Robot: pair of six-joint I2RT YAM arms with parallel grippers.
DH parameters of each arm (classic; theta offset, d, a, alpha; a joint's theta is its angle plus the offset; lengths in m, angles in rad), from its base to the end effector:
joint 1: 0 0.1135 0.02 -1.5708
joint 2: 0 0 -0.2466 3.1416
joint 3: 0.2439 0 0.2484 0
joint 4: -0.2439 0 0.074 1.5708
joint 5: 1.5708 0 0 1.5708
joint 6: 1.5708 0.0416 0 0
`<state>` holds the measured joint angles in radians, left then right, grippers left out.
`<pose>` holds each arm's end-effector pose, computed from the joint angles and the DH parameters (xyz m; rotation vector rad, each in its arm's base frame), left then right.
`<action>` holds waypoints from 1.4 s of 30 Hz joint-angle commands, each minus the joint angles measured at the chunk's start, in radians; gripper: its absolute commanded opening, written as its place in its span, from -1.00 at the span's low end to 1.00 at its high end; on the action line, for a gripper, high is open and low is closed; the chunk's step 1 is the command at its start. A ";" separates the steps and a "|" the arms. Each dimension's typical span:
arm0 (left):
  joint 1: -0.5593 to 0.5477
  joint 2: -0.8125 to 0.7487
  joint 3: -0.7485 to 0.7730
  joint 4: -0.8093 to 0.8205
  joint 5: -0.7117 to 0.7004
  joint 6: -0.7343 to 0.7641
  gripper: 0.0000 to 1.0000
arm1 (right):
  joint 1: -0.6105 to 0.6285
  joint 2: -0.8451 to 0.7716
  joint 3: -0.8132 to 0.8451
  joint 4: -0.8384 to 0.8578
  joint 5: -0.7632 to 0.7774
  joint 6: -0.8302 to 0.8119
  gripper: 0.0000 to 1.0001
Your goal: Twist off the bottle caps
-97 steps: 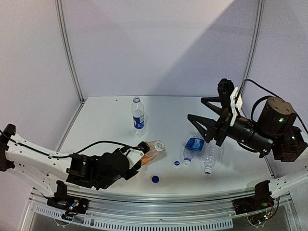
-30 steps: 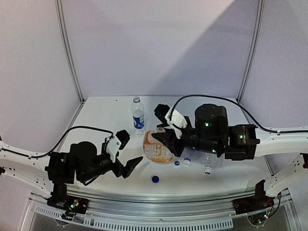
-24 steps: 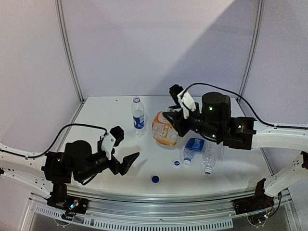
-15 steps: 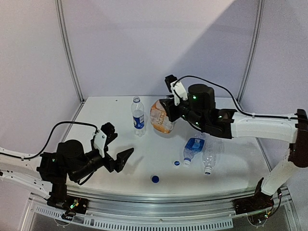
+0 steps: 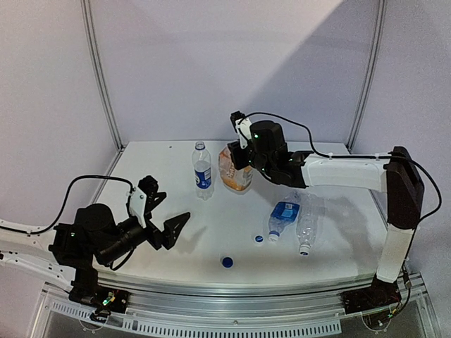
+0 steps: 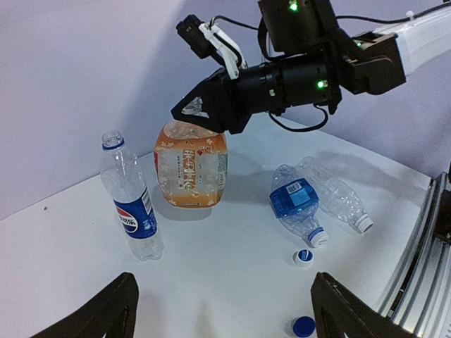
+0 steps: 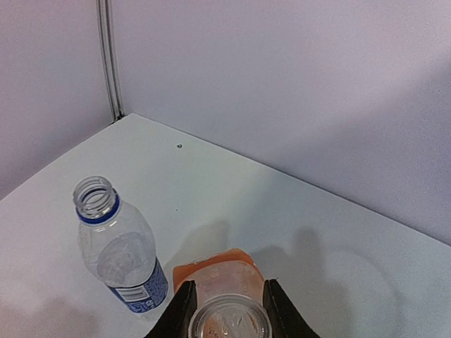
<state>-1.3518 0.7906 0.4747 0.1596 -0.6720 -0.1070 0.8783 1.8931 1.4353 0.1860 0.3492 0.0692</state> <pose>0.0686 -0.1892 0.2543 0.5608 1.6250 -0.5094 0.2981 0.3371 0.2643 -0.4931 1.7723 0.3455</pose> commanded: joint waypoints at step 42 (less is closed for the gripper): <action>0.010 0.017 -0.013 0.001 -0.015 -0.009 0.73 | -0.084 0.197 0.211 -0.232 -0.161 0.118 0.00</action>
<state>-1.3518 0.8055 0.4747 0.1596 -0.6888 -0.1070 0.8028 2.0792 1.6276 -0.0269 0.2218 0.1837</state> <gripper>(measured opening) 0.867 0.486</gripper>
